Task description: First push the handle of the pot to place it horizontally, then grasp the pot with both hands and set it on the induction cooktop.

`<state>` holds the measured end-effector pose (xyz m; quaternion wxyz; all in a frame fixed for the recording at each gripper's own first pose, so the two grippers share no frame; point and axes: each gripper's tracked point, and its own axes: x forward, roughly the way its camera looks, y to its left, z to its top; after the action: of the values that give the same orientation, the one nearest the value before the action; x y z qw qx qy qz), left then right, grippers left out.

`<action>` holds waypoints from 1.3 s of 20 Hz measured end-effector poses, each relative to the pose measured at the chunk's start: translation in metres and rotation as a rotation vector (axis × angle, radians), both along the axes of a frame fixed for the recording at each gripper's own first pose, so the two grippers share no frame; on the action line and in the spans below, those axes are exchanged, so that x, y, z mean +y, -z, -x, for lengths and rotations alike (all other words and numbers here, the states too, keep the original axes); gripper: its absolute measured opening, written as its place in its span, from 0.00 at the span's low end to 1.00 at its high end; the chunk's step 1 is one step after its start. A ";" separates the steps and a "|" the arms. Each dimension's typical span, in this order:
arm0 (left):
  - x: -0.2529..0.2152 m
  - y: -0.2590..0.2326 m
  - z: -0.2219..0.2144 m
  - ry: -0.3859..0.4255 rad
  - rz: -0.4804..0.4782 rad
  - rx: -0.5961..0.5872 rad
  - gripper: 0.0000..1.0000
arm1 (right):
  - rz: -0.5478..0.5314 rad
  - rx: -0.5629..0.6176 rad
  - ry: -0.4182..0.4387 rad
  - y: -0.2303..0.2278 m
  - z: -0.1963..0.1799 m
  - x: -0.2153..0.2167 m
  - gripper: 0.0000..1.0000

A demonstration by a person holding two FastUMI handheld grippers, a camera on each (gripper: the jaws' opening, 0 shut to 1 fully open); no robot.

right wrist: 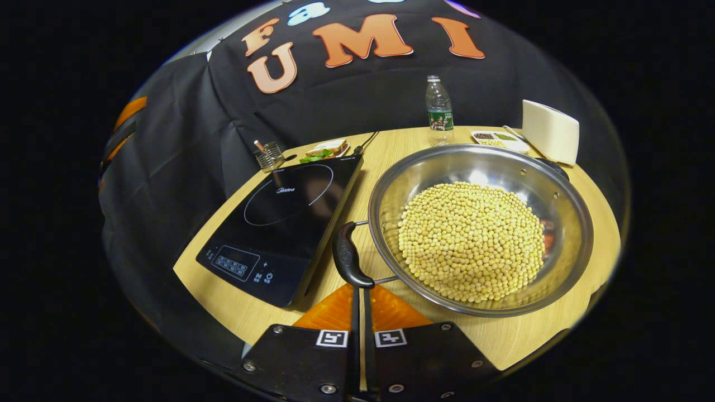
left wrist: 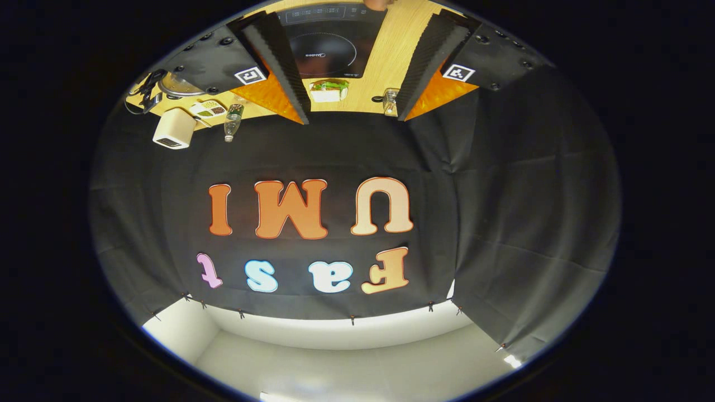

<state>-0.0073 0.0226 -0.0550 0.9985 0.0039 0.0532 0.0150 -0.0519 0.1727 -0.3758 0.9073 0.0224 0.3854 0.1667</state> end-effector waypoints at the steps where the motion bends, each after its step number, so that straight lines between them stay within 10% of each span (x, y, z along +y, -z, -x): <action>1: 0.001 0.001 0.001 0.004 0.005 0.001 0.96 | -0.009 0.003 0.006 0.000 -0.003 0.002 0.04; 26: 0.046 0.031 -0.016 -0.045 0.028 0.034 0.99 | -0.125 -0.001 0.241 0.009 -0.083 0.043 0.03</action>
<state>0.0088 0.0686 -0.0857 0.9968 -0.0109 0.0706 0.0364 0.0316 0.2154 -0.3852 0.9177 0.1251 0.3684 0.0800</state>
